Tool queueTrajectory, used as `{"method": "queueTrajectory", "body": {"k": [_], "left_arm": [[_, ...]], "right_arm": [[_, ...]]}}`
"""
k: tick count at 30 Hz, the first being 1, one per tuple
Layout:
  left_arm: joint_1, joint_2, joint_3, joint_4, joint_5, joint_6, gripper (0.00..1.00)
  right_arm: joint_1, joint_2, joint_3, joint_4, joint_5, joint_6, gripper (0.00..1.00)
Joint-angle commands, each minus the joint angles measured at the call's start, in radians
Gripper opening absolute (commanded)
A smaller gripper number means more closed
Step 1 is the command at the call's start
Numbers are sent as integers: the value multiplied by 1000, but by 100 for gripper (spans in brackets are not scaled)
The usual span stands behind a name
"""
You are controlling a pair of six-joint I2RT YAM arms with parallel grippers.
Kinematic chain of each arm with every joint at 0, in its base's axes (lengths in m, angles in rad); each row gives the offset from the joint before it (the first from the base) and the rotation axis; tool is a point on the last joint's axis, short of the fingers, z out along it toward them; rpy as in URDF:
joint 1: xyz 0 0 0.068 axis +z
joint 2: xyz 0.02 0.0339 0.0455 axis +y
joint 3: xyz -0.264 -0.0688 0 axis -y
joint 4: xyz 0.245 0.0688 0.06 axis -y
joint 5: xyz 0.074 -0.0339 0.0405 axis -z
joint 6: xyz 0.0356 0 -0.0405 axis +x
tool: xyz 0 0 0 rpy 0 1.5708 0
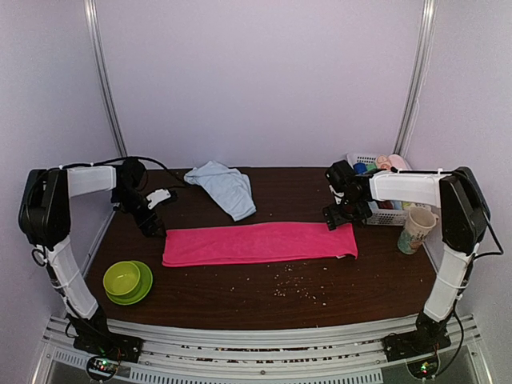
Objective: Roll the towels
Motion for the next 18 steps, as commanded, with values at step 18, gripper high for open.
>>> {"method": "queueTrajectory", "body": {"k": [18], "left_arm": [[-234, -309, -455, 143, -304, 83, 98]], "right_arm": [[34, -63, -39, 15, 43, -6, 99]]}}
